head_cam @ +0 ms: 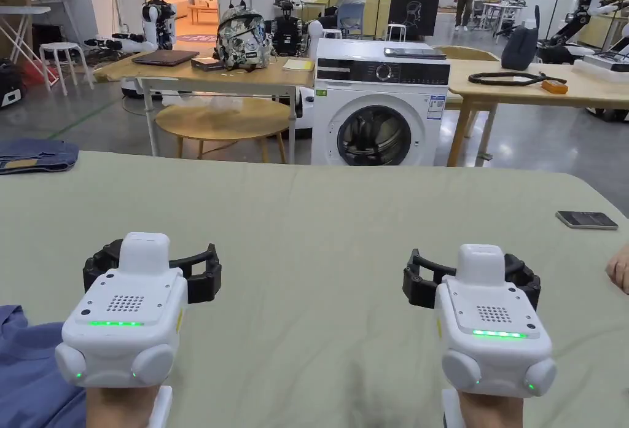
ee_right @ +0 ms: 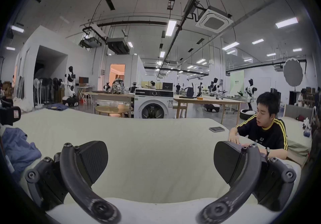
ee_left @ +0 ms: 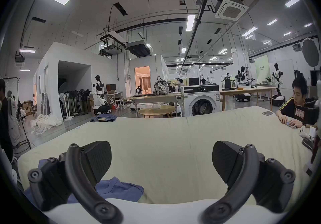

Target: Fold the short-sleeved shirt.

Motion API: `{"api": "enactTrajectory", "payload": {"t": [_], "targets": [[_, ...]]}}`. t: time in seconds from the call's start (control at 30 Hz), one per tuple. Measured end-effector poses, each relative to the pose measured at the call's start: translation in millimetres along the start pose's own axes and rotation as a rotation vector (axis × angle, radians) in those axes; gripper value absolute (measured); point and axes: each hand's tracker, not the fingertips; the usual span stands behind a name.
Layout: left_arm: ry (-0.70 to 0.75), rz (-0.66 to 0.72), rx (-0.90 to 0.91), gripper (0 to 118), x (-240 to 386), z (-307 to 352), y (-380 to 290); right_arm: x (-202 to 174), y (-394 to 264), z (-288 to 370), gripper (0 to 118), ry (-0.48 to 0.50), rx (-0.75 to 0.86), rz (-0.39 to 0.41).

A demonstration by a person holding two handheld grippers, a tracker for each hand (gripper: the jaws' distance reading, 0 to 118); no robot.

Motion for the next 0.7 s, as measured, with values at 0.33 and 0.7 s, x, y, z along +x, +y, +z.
{"api": "enactTrajectory", "payload": {"t": [0.33,0.7], "targets": [[-0.039,0.511,-0.054,113,-42.3,-3.6,6.9,33.3,13.1,-6.1,118,-0.032,-0.071,-0.435],[0.157,-1.233,0.1,113,25.4,-9.1,-4.0,-35.1,-19.2,-0.3,118,-0.013,0.305,1.277]]}}
